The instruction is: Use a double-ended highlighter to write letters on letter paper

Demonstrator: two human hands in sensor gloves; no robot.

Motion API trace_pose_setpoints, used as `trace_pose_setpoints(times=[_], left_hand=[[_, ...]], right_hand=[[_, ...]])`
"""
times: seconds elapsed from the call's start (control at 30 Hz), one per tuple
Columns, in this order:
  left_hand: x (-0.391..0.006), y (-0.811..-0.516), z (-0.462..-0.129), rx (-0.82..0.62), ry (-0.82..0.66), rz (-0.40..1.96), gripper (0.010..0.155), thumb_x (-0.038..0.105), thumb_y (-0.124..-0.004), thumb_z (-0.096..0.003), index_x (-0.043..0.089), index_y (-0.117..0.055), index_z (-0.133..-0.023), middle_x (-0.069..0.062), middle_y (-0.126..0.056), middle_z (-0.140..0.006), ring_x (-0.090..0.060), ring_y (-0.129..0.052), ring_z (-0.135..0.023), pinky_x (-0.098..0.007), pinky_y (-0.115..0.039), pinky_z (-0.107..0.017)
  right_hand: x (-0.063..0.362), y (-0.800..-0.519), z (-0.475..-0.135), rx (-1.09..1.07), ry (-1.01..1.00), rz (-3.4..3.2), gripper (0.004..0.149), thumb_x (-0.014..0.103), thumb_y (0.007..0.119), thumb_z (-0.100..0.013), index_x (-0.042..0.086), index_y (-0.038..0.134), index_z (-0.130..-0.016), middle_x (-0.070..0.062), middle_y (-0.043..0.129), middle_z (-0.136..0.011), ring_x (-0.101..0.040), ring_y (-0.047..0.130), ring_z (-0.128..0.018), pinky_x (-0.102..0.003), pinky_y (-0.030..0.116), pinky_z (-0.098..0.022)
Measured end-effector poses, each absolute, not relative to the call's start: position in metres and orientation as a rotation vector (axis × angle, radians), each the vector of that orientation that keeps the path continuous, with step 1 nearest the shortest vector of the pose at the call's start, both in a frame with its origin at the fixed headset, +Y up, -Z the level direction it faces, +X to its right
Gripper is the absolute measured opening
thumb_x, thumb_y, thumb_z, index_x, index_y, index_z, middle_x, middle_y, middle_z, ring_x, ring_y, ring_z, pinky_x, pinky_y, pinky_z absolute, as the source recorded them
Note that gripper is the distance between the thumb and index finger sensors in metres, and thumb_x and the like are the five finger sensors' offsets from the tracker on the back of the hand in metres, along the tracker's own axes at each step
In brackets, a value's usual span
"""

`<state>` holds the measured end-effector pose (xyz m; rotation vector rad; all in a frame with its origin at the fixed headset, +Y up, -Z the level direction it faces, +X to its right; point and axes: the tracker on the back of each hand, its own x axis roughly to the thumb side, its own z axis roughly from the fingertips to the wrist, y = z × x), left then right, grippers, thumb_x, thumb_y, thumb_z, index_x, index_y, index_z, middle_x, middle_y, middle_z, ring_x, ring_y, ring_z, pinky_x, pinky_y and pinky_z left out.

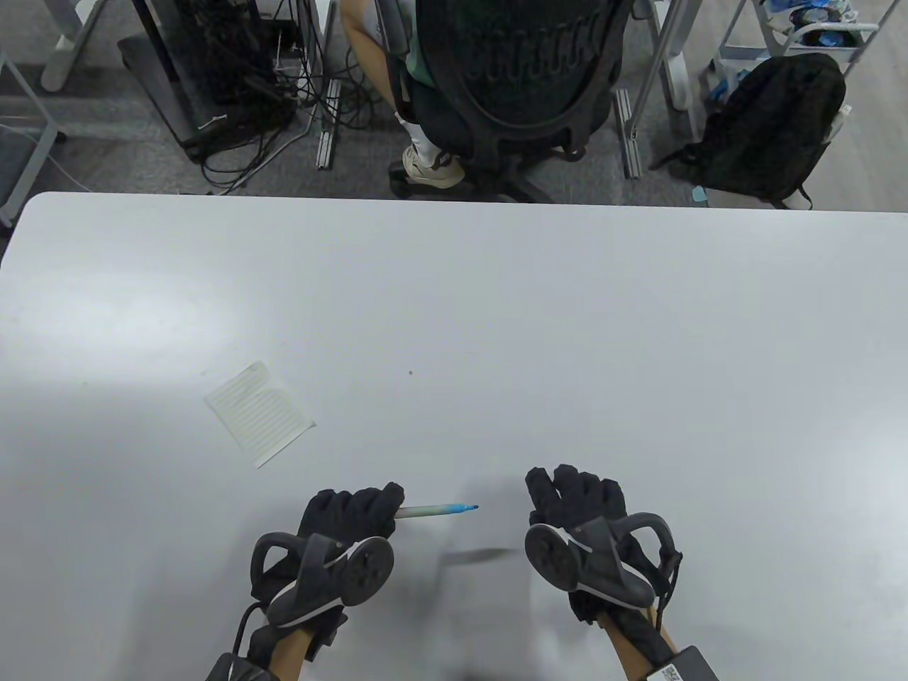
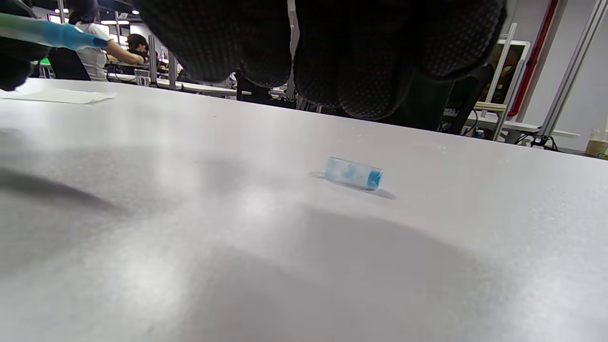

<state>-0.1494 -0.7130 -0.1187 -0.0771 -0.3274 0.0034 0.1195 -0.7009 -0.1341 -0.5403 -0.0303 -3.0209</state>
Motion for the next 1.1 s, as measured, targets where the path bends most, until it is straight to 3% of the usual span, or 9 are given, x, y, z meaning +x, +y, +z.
trace_pose_setpoints(times=[0.27, 0.43, 0.73, 1.1], left_hand=[[-0.146, -0.709, -0.114, -0.056, -0.317, -0.004, 0.052, 0.04, -0.051, -0.0602, 0.033, -0.05, -0.112, 0.008, -0.074, -0.106, -0.014, -0.087, -0.09, -0.052, -0.065, -0.082], [-0.135, -0.708, -0.113, -0.052, -0.331, -0.025, 0.053, 0.041, -0.052, -0.0598, 0.029, -0.054, -0.111, 0.007, -0.083, -0.098, -0.011, -0.093, -0.081, -0.049, -0.07, -0.079], [-0.107, -0.707, -0.114, -0.071, -0.373, 0.001, 0.055, 0.042, -0.052, -0.0613, 0.021, -0.057, -0.111, 0.005, -0.091, -0.087, -0.009, -0.098, -0.067, -0.045, -0.076, -0.074], [-0.081, -0.702, -0.104, -0.085, -0.458, 0.037, 0.056, 0.044, -0.053, -0.0626, 0.015, -0.062, -0.109, 0.006, -0.097, -0.076, -0.008, -0.101, -0.055, -0.043, -0.081, -0.069]], right_hand=[[0.12, -0.703, -0.132, -0.562, -0.033, -3.037, 0.059, 0.038, 0.068, -0.056, 0.012, 0.062, -0.109, -0.03, 0.073, -0.102, -0.051, 0.08, -0.085, -0.068, 0.064, -0.063], [0.116, -0.701, -0.129, -0.585, -0.013, -3.055, 0.064, 0.041, 0.067, -0.056, 0.012, 0.054, -0.112, -0.03, 0.073, -0.102, -0.051, 0.08, -0.084, -0.069, 0.065, -0.062], [0.107, -0.698, -0.123, -0.638, 0.022, -3.079, 0.072, 0.043, 0.066, -0.056, 0.012, 0.039, -0.115, -0.029, 0.08, -0.095, -0.044, 0.091, -0.073, -0.065, 0.074, -0.057], [0.088, -0.701, -0.112, -0.735, 0.085, -3.004, 0.077, 0.043, 0.072, -0.053, 0.012, 0.032, -0.112, -0.023, 0.09, -0.084, -0.033, 0.099, -0.06, -0.056, 0.082, -0.05]])
